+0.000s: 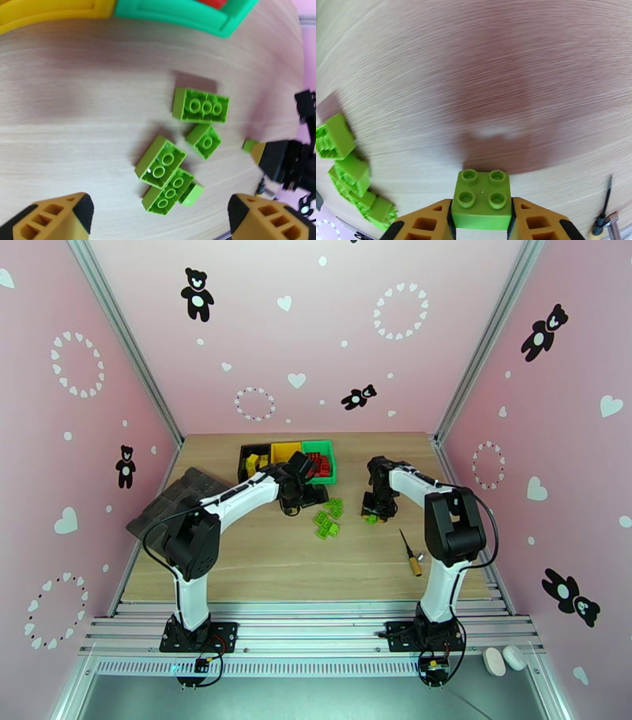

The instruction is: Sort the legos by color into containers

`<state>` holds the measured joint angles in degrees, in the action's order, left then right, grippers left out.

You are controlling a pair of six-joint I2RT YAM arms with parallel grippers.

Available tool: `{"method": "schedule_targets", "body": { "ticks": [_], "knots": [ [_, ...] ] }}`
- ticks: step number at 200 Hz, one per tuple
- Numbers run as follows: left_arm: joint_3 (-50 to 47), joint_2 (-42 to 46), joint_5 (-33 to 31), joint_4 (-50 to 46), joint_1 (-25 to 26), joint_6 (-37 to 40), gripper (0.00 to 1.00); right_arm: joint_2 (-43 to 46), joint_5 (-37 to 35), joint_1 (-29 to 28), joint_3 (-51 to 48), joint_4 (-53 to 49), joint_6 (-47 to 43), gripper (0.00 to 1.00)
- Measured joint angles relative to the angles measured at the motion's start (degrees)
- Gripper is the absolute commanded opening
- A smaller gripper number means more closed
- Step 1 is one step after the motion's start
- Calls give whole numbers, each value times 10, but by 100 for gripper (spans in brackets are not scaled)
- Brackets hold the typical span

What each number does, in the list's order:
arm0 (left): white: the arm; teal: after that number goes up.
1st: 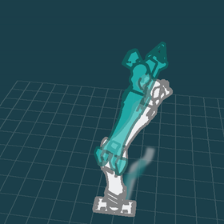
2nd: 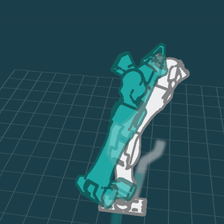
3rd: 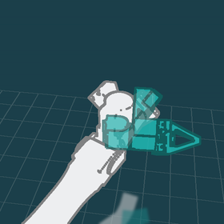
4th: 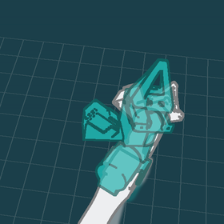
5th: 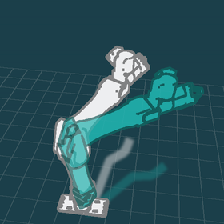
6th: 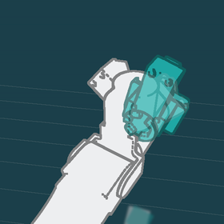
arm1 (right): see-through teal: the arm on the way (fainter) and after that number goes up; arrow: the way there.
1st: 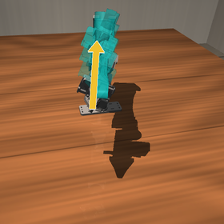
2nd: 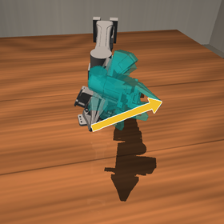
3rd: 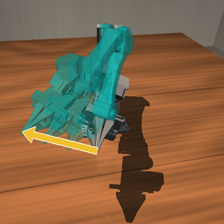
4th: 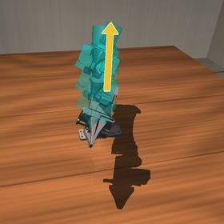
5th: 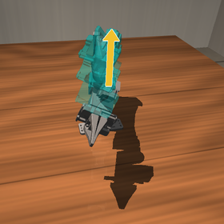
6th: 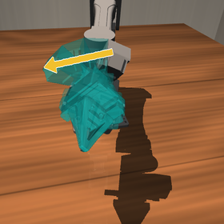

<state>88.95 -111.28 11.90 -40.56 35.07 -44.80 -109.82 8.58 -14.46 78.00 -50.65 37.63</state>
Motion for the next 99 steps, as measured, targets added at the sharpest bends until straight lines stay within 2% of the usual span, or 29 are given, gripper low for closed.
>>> {"method": "schedule_targets", "body": {
  "ticks": [69,99],
  "knots": [
    [-12,7,59,71,-78,-60,94,5,103,-68,77,61,57,30],
    [-36,22,81,115,-117,-98,93,-26,153,-93,129,113,95,29]
  ]
}}
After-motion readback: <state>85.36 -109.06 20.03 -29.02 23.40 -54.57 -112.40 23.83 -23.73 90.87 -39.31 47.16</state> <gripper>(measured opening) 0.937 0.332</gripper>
